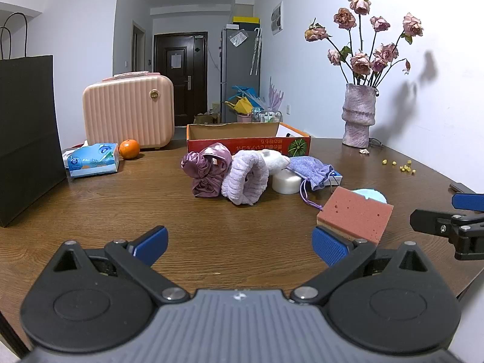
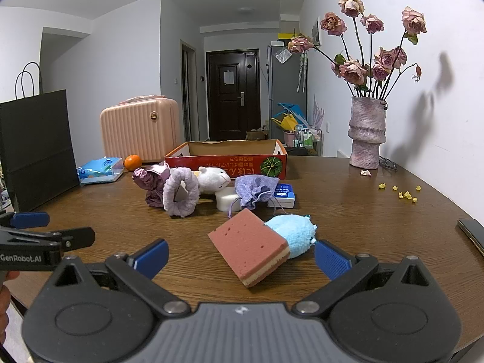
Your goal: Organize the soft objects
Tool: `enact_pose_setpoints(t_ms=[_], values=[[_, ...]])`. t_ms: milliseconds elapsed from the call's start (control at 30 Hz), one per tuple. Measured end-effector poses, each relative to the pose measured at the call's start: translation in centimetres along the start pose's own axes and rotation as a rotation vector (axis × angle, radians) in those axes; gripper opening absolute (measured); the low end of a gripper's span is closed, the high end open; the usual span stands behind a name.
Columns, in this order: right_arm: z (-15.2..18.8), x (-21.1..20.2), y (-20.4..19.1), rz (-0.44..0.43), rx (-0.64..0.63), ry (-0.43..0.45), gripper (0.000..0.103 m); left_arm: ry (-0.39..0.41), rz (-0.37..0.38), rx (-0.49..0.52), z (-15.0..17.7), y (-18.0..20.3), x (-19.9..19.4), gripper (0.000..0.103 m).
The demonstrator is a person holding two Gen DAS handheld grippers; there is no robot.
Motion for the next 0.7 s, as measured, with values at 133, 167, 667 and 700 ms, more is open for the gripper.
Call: enact_pose_setpoints(t_ms=[133,167,667,700], values=[[0.01,0.04,-0.08,0.001,0.0,0.0,0.103,0.0,0.001,-0.001,0.05,-0.02,0.03,0.103],[0.02,0.02,-0.06,0.001,0.0,0.0,0.103,0.0,0.0,-0.002,0.06,-0.02,0.04,0.103],[-0.07,-0.16,-0.2,0.006,-0.005,0.004,0.103,0.001,0.002,-0.002,0.5,-0.13,-0.05,0.103],[-0.06,-0.16,-0.2,0.005,-0.004,0.004,0.103,0.001,0.001,-0.002,0.49,-0.1,-0.1,0.103]])
Point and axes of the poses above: each gripper's, at about its wrist camera, not at the fingertips, and x roughly the way its jaws point, y to its right, z to its underside, the point moved 6 cm from there along x, roughly the way its jaws point, and after that the axes turned 7 degrees about -y, right-handed, at the moved point
